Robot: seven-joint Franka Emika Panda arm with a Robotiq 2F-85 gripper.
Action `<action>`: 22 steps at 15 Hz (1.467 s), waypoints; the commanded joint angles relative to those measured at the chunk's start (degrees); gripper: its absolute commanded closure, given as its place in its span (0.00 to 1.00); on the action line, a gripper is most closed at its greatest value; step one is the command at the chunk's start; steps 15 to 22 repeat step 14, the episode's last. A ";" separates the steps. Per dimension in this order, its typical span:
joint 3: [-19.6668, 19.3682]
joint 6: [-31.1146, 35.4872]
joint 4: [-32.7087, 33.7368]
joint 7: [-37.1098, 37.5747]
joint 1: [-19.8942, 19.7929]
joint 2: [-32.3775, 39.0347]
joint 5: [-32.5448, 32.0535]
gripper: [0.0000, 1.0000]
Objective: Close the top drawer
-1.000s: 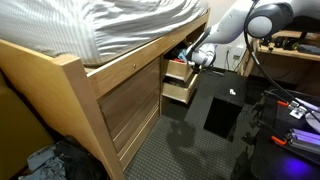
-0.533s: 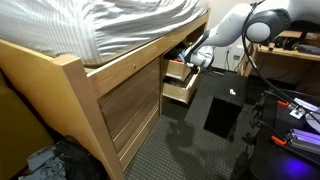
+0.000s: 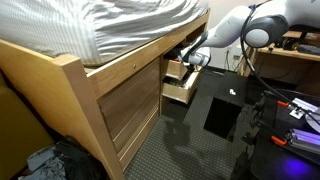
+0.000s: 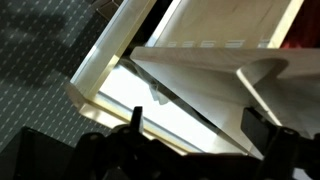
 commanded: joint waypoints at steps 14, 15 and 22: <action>-3.08 -10.04 5.62 15.15 8.37 0.00 -25.53 0.00; -3.08 -10.04 5.62 15.15 8.37 0.00 -25.53 0.00; -3.08 -10.04 5.62 15.15 8.37 0.00 -25.53 0.00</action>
